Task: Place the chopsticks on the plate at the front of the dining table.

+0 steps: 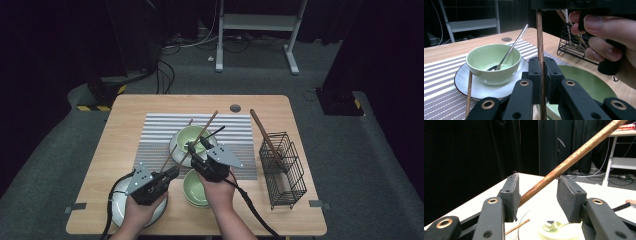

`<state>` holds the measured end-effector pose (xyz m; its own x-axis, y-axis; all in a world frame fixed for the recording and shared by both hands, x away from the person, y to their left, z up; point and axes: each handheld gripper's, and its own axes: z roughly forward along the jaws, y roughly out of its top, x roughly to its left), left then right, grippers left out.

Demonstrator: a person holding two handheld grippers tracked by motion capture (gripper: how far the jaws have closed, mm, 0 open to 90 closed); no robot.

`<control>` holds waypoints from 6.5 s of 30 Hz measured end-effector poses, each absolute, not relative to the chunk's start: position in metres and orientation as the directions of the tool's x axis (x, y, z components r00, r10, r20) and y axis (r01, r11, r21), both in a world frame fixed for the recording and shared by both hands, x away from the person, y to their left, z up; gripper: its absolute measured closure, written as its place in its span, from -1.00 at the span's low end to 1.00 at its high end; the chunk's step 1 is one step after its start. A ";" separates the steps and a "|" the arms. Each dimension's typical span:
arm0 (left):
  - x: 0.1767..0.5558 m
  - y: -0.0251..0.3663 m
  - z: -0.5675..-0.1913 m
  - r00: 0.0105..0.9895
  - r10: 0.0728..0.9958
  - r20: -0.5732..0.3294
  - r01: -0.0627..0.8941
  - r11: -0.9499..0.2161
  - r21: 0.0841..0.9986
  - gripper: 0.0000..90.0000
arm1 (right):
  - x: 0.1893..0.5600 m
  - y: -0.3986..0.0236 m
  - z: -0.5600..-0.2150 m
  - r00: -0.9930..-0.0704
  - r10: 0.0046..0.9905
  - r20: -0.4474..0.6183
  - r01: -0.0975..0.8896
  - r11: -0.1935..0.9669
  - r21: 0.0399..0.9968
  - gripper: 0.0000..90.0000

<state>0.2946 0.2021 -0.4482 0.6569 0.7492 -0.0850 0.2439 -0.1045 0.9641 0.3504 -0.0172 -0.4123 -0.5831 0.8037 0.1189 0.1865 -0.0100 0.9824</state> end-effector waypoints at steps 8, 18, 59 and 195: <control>0.294 0.202 -0.452 0.660 0.746 -0.093 0.254 -0.105 0.961 0.88 | 0.354 -0.021 -0.421 -0.580 0.804 0.134 0.205 -0.015 0.979 0.09; 0.295 0.201 -0.453 0.660 0.745 -0.096 0.256 -0.102 0.961 0.88 | 0.356 -0.025 -0.428 -0.571 0.807 0.152 0.222 -0.027 0.975 0.02; 0.301 0.215 -0.449 0.573 0.820 -0.024 0.277 -0.166 0.947 0.88 | 0.333 -0.065 -0.414 -0.530 0.847 -0.019 0.153 0.118 0.981 0.06; 0.391 0.239 -0.487 0.399 0.916 -0.033 0.617 -0.241 0.749 0.87 | 0.314 -0.110 -0.472 -0.482 0.875 -0.041 0.270 0.193 0.943 0.06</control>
